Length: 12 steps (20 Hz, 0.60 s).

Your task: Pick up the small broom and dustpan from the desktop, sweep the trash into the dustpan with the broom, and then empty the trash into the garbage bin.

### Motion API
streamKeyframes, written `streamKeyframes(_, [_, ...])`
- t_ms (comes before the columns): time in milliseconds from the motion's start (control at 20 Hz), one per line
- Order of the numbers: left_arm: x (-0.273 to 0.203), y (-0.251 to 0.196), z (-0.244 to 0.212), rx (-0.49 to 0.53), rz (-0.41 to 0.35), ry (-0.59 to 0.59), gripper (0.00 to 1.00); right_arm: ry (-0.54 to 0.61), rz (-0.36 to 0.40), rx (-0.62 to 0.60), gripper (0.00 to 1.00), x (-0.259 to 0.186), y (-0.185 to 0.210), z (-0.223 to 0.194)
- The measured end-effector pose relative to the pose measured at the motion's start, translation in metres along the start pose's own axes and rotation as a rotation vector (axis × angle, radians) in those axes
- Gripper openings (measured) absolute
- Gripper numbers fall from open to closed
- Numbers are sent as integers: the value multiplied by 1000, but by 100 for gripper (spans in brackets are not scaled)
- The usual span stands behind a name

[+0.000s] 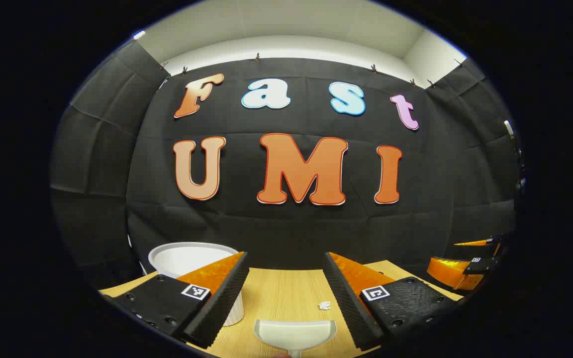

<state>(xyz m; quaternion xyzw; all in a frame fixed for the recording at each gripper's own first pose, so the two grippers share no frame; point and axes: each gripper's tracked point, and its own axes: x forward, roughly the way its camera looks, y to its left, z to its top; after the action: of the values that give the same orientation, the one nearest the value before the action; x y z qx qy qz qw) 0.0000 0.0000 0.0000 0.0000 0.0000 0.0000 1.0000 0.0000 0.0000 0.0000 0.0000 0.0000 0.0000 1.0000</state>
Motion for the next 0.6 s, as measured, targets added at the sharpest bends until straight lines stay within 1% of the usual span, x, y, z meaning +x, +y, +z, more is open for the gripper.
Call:
streamKeyframes(450, [9,-1,-15,1,-16,26,94,22,-11,-11,93,5,-2,-7])
streamKeyframes(600, [12,-3,-16,-15,-29,28,95,27,-10,-11,93,8,-2,-8])
